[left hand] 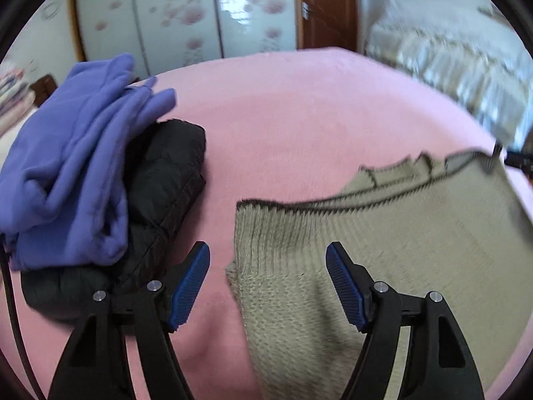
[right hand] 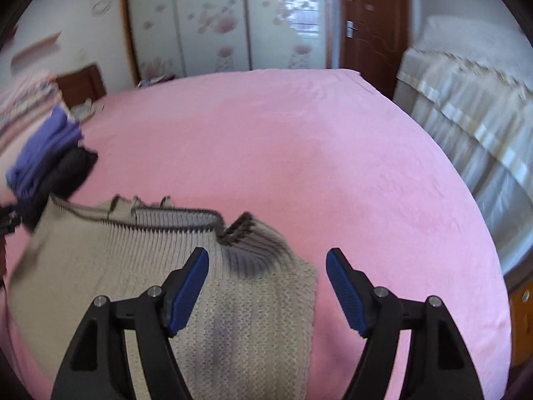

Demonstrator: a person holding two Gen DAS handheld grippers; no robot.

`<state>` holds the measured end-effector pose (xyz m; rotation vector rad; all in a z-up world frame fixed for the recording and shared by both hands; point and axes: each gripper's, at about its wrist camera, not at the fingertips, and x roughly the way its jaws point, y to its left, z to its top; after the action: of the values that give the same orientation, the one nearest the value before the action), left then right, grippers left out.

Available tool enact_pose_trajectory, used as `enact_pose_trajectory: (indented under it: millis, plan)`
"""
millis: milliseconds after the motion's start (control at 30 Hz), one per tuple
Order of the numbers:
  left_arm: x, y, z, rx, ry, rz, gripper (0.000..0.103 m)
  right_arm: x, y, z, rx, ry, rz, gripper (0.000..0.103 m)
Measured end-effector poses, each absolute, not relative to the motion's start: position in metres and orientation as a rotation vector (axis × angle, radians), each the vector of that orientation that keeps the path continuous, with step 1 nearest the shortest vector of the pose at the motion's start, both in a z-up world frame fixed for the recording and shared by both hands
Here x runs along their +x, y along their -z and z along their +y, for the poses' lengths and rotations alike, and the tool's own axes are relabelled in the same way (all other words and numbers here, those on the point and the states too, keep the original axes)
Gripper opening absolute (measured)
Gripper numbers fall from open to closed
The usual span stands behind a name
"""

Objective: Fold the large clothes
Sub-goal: 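Fold the hem up toward the collar with both tools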

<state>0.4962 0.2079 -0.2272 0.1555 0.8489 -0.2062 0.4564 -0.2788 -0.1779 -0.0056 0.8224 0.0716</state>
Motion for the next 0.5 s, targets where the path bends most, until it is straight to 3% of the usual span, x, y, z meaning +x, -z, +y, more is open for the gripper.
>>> enact_pose_trajectory:
  millis: [400, 433, 467, 500]
  plan:
    - [0.548, 0.261, 0.214, 0.033, 0.306, 0.981, 0.071, 0.500, 0.211, -0.269, -0.105, -0.112, 0.889, 0.073]
    - [0.549, 0.261, 0.211, 0.042, 0.313, 0.974, 0.061, 0.502, 0.211, -0.272, -0.089, -0.116, 0.887, 0.073]
    - [0.550, 0.261, 0.208, 0.046, 0.326, 0.961, 0.030, 0.504, 0.211, -0.275, -0.069, -0.124, 0.888, 0.071]
    - [0.551, 0.261, 0.205, 0.057, 0.324, 0.952, 0.011, 0.504, 0.211, -0.275, -0.059, -0.129, 0.885, 0.055]
